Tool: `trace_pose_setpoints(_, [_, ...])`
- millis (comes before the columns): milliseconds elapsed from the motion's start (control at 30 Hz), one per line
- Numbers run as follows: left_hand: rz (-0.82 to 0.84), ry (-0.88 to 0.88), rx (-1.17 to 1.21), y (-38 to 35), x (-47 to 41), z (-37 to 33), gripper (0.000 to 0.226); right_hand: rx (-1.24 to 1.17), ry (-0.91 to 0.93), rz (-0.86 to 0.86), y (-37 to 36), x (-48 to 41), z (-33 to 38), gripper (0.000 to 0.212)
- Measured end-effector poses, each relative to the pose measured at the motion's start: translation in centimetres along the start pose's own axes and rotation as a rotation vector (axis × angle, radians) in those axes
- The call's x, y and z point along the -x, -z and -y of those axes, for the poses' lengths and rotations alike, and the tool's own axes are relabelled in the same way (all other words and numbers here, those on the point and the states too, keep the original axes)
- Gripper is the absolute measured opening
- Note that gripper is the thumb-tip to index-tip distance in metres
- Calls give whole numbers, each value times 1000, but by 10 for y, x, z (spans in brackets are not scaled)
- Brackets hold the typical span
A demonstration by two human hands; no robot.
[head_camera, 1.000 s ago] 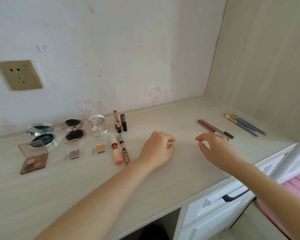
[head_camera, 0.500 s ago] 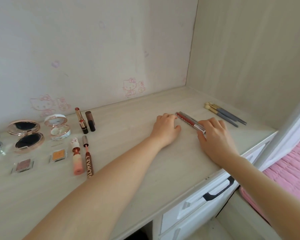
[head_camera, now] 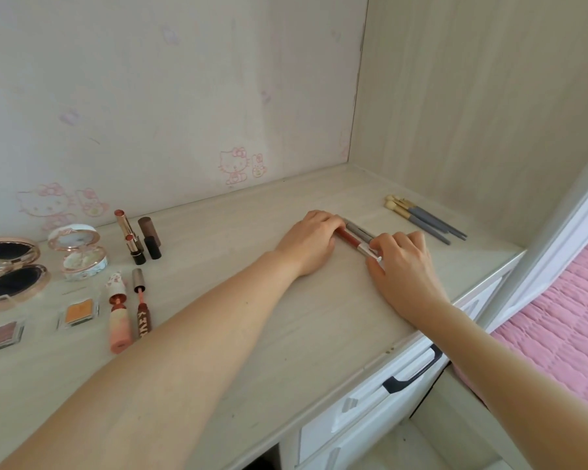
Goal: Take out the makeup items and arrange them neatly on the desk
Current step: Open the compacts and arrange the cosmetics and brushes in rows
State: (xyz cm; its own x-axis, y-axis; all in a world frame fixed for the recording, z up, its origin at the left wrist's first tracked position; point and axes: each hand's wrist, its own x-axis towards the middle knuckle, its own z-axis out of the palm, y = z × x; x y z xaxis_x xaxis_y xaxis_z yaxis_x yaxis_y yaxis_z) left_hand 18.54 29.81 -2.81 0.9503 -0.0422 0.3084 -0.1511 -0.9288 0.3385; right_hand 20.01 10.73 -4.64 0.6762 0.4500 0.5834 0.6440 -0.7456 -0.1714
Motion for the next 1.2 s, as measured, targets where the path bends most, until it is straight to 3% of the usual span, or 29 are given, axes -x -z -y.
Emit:
trace_pose_setpoints(233, [78, -30, -101, 13, 13, -2, 40, -3, 50, 23, 2, 2, 1, 12])
trace_pose_setpoints(400, [35, -82, -116, 29, 27, -9, 25, -218, -16, 37, 13, 4, 6, 14])
trace_pose_setpoints(567, [34, -70, -8, 51, 53, -7, 8, -441, -148, 26, 32, 8, 26, 15])
trace_pose_setpoints(967, [-89, 133, 407, 114, 162, -12, 15, -708, -253, 121, 76, 12, 109, 37])
trace_pose_setpoints(1200, [-195, 231, 477, 130, 230, -10, 15, -850, -272, 195, 79, 18, 159, 39])
